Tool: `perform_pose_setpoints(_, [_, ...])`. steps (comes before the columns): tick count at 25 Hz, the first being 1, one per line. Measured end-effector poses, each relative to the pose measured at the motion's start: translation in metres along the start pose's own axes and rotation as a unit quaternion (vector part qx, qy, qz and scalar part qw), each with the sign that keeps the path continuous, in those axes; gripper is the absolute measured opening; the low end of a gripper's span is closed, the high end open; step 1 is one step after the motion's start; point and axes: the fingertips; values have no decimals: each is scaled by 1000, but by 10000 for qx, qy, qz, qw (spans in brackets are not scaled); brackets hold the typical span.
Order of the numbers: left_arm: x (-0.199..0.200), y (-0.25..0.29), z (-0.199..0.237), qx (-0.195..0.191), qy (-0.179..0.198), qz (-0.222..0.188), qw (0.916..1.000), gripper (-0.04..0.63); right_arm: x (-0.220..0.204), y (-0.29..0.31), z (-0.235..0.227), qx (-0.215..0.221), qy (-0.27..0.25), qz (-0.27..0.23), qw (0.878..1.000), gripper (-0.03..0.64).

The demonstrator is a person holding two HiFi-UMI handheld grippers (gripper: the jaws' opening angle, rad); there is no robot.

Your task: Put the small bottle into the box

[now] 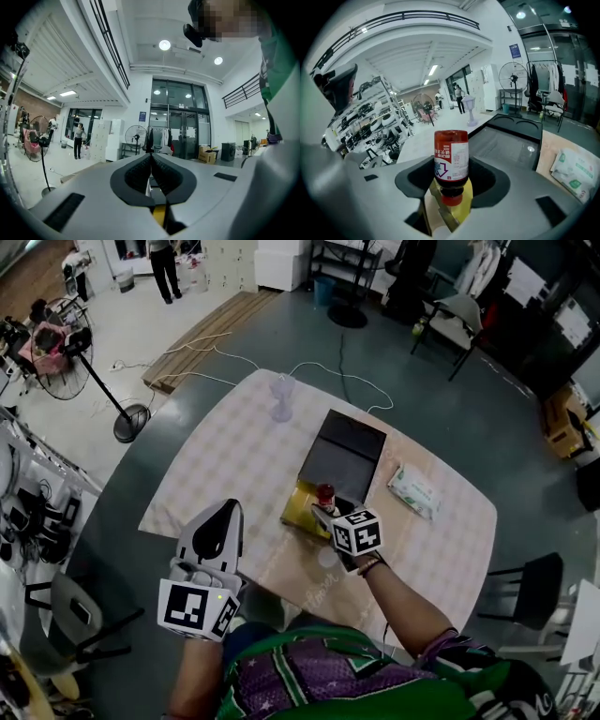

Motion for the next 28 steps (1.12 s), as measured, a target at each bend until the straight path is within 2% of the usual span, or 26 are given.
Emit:
perform_pose_setpoints(5, [-10, 3, 6, 70, -15, 164, 9998, 23, -19, 21, 1, 36, -69, 362, 9993, 227])
perform_pose_setpoints(15, [-17, 4, 14, 186, -33, 352, 9992, 23, -50, 54, 8, 48, -644, 1016, 9927, 229])
perform_pose_setpoints(20, [-20, 0, 19, 275, -54, 394, 9988, 23, -57, 64, 10, 94, -740, 1190, 9901, 229])
perform_pose_setpoints(28, [-24, -10, 24, 388, -95, 435, 9983, 23, -62, 73, 10, -83, -892, 1390, 9862, 229])
Point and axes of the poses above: the fingertips, and each gripper's own axes: y forward along the fingers, z to its left, x out of its top, and after that the axes turned 13 degrees about -x, right-handed
